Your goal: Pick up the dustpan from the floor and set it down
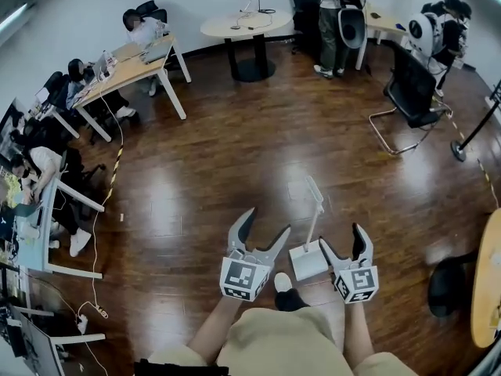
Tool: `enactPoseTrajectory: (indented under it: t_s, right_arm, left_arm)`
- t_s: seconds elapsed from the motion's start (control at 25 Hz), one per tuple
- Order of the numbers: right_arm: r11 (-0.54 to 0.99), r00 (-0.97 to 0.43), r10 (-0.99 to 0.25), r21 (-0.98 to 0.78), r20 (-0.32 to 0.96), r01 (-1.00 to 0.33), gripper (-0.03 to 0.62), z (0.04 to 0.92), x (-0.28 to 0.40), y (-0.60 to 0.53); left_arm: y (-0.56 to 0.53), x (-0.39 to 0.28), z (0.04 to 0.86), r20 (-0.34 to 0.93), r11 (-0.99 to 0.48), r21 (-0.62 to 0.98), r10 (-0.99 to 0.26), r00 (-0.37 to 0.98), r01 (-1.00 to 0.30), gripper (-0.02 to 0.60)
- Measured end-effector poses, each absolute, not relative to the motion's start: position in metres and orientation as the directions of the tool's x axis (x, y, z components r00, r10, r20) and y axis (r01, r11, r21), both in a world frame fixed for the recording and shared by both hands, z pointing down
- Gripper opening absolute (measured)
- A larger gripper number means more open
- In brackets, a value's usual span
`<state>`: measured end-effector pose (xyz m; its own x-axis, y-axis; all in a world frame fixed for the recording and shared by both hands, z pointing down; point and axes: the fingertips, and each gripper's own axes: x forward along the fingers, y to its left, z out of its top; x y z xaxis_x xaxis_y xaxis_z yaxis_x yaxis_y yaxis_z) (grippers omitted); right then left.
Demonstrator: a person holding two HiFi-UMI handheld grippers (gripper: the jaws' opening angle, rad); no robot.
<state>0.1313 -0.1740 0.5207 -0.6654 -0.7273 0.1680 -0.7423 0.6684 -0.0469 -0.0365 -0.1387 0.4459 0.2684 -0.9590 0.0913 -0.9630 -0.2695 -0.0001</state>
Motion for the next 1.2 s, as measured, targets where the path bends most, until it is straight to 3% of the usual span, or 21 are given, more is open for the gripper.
enactPoseTrajectory:
  t_s: [0.72,1.2]
  right_arm:
    - [0.591,-0.567,-0.647,-0.135,0.509,-0.796,0.414,0.717,0.141,-0.233]
    - [0.659,-0.626,-0.58,-0.151,0.522,-0.737,0.402,0.767,0.108,-0.329]
  left_arm:
    - [-0.232,0.013,0.582,0.368,-0.546,0.064,-0.765,0.528,-0.836,0.347]
    - [-0.268,-0.013,0.607,0.416,-0.435,0.129,-0.792,0.447,-0.891,0.347]
